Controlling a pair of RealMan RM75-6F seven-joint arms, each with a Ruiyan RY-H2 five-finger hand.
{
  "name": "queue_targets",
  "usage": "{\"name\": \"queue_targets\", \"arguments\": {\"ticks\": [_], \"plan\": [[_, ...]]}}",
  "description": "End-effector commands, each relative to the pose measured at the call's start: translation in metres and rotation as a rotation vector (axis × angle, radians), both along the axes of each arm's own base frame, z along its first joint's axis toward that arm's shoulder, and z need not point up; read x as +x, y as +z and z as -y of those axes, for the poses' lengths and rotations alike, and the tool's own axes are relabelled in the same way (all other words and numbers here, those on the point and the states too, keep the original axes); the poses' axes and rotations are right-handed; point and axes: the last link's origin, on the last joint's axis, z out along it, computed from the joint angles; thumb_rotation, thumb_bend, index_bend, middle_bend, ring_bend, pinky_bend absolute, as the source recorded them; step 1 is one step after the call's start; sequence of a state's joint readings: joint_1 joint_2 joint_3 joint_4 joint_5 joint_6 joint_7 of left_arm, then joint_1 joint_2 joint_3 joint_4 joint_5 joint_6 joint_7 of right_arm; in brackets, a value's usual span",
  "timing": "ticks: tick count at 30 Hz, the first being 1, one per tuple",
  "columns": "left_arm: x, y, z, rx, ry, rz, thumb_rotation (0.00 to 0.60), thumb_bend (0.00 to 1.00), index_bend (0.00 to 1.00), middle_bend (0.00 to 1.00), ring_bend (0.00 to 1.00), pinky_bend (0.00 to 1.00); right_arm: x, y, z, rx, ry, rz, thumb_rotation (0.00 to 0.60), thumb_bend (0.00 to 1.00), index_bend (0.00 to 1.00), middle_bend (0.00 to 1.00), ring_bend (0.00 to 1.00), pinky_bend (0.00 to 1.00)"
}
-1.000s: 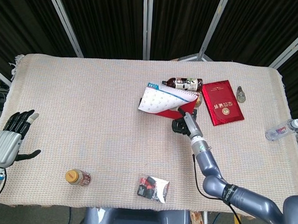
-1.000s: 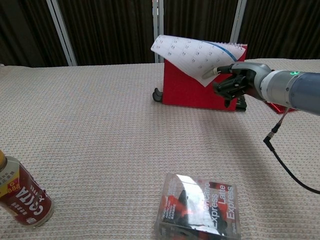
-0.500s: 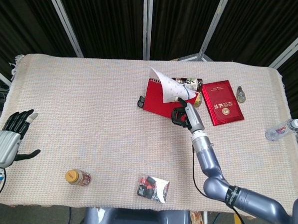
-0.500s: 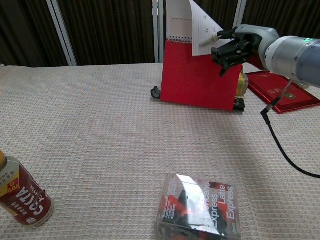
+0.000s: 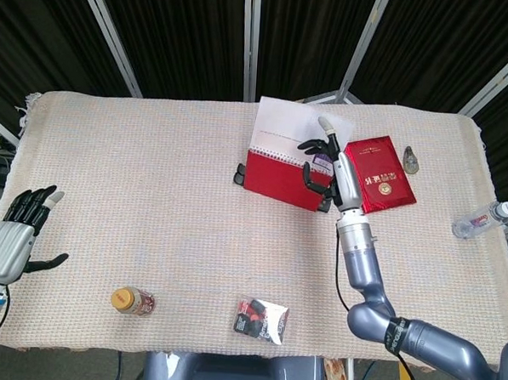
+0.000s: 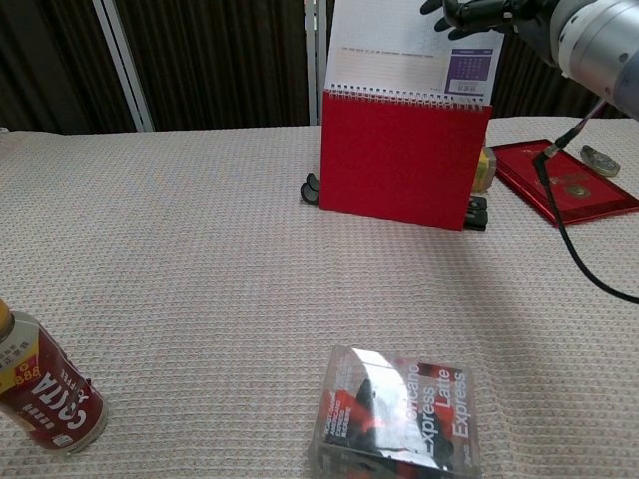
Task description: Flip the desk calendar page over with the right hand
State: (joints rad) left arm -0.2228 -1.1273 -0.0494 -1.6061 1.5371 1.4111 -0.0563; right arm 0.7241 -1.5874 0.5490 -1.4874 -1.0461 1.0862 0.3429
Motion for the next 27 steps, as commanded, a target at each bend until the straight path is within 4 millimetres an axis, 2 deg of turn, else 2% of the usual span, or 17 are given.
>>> {"name": "queue_targets", "arguments": {"ticks": [1, 4, 6, 11, 18, 21, 27], "plan": [[0.0, -0.001, -0.001, -0.001, 0.003, -0.002, 0.6, 0.07, 0.0, 0.0, 0.0, 0.0, -0.001, 0.001, 0.007, 0.001, 0.003, -0.038, 0.6, 0.47, 0.0, 0.24, 0.19, 0.14], [-0.001, -0.001, -0.002, 0.001, 0.007, -0.002, 0.6, 0.07, 0.0, 0.0, 0.0, 0.0, -0.006, 0.0, 0.015, 0.05, 0.002, -0.111, 0.6, 0.39, 0.0, 0.14, 0.05, 0.02], [-0.001, -0.001, -0.002, 0.001, 0.01, -0.005, 0.6, 0.07, 0.0, 0.0, 0.0, 0.0, -0.013, -0.001, 0.021, 0.1, -0.012, -0.169, 0.6, 0.33, 0.0, 0.1, 0.01, 0.0], [-0.002, -0.001, -0.002, -0.002, 0.014, -0.007, 0.6, 0.07, 0.0, 0.0, 0.0, 0.0, -0.036, -0.006, 0.029, 0.191, -0.07, -0.252, 0.6, 0.24, 0.0, 0.08, 0.0, 0.0], [-0.001, -0.003, -0.002, -0.009, 0.013, -0.012, 0.6, 0.07, 0.0, 0.0, 0.0, 0.0, -0.056, -0.012, 0.03, 0.267, -0.119, -0.288, 0.6, 0.21, 0.0, 0.08, 0.0, 0.01], [-0.001, -0.003, -0.002, -0.006, 0.012, -0.012, 0.6, 0.07, 0.0, 0.0, 0.0, 0.0, -0.057, -0.01, 0.03, 0.27, -0.115, -0.287, 0.6, 0.21, 0.0, 0.08, 0.0, 0.02], [-0.004, -0.002, -0.003, -0.006, 0.022, -0.01, 0.6, 0.07, 0.0, 0.0, 0.0, 0.0, -0.046, 0.011, 0.025, 0.097, -0.01, -0.283, 0.6, 0.23, 0.0, 0.07, 0.0, 0.01]]}}
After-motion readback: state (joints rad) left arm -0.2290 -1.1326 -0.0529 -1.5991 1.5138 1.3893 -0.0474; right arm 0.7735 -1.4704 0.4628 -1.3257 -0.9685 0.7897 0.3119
